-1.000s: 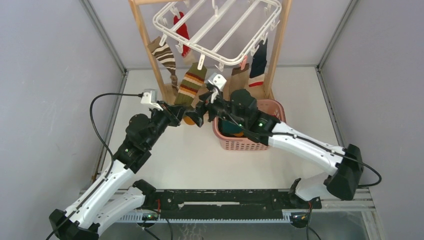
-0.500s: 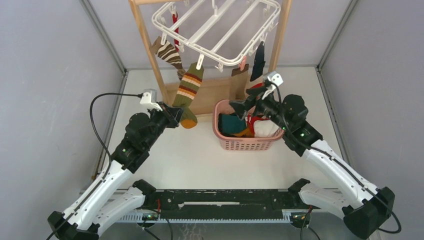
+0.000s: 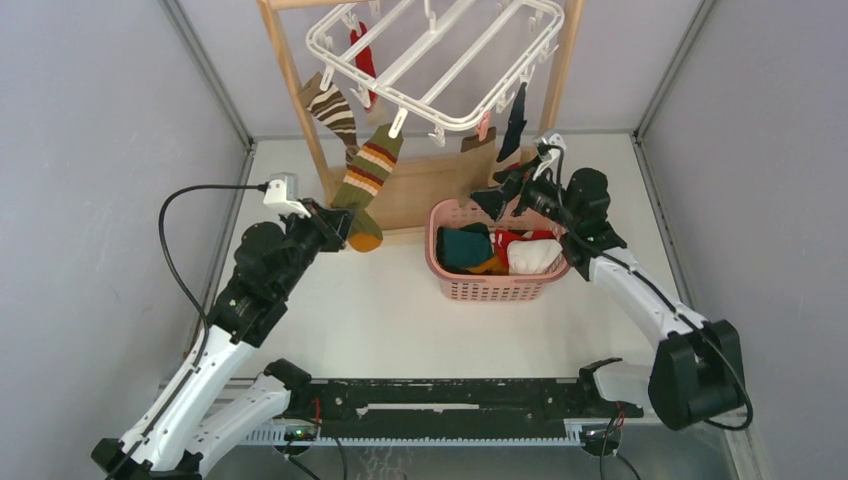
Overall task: Remove the socks clipped to the hanger
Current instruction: Remove the sock from the hanger.
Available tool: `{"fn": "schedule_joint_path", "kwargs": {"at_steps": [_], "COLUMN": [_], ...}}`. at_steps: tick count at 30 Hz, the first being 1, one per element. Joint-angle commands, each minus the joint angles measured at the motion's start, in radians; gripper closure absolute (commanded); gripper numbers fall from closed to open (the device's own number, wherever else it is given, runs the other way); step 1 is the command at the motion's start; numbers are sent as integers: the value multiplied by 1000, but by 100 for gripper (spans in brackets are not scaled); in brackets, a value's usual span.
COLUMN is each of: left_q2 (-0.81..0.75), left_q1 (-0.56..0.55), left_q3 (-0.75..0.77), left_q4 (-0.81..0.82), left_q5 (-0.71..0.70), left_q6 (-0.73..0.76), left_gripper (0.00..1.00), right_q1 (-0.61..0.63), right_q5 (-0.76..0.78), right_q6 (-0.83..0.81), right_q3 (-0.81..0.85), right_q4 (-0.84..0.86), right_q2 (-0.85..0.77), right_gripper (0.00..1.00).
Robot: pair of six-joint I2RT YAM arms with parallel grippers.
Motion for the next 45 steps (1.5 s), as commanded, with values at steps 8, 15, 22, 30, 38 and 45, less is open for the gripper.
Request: {"fn": "schedule_joint_path", "kwargs": {"at_steps": [8, 15, 22, 30, 38, 45], "left_q2": [-45, -45, -24, -5, 25, 60], "left_q1": [61, 87, 94, 93, 91, 59], "left_q3": [72, 90, 95, 88, 78, 87], "left_q4": [-38, -80, -79, -48, 23, 62], "left_q5": [29, 21, 54, 153, 294, 328], "left_q6": [32, 37, 28, 23, 7, 4], "left_gripper": [90, 89, 80, 45, 37, 36], "right_q1": [41, 112, 183, 177, 155, 120], "right_q5": [-86, -66, 16, 21, -30, -118], "right_q6": [40, 6, -55, -47, -6, 56], "right_q3": [120, 125, 125, 125, 125, 125], "right_q4": [204, 134, 31, 4, 9, 27], "right_q2": [166, 127, 69, 47, 31, 0], "right_gripper": [17, 52, 59, 75, 98, 100]}}
